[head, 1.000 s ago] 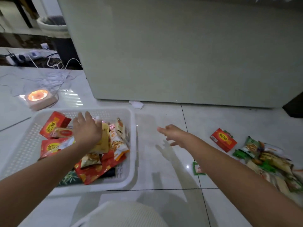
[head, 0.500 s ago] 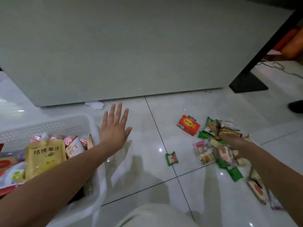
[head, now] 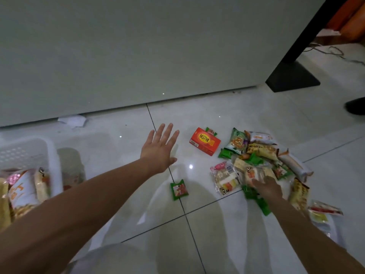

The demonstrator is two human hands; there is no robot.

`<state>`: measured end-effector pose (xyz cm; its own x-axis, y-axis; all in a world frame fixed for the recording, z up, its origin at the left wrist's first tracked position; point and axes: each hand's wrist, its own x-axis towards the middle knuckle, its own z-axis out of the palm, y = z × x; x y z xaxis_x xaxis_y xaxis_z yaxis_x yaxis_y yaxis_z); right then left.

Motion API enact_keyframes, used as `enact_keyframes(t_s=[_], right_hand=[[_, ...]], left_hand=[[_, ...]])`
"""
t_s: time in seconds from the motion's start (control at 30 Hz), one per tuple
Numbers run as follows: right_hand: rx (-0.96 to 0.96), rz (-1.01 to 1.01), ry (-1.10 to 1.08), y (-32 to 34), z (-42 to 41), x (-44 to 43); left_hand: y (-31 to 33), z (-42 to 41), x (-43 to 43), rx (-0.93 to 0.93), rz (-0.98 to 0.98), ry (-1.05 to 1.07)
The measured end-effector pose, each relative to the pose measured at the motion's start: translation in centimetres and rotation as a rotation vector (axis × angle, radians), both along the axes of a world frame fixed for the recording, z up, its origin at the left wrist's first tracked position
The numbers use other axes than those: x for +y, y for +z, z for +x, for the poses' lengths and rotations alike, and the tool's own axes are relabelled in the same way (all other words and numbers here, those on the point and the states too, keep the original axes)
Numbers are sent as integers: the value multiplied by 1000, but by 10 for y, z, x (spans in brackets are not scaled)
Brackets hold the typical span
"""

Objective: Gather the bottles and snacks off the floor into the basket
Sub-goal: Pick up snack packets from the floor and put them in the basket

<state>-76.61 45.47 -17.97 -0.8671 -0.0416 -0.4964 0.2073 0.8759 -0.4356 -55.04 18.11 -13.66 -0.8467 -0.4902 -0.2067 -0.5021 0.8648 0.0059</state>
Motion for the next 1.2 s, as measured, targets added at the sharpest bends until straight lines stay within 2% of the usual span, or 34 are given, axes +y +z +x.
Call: enact_keyframes(t_s=[0.07,0.17,0.33,0.5,0.63,0.73,0.97,1.2], right_hand=[[90,47,35,-13,-12,-6],[101,57,-8,-26,-24,-14],[-21,-6,-2,-34,-30,-19],[-62,-64,21,-39,-19,-27],[-70,-119,-43,-50,-15,-22],[-159,-116,-47,-54,-12,-11],[-239,-212,-92,-70,-9,5],[-248,-222,-125,-68,-7,2]], left_hand=[[1,-15,0,-25,-6,-23],[5,-31,-1,-76,-44,-111],[10,-44,5,-118,33,-86],[-4,-62,18,-150,66,-158],[-19,-99,18,-119,126,-159],[-27,-128,22,-78,157,-132],[-57,-156,34,-192,37,-206],[-60,-152,27,-111,-14,-195]])
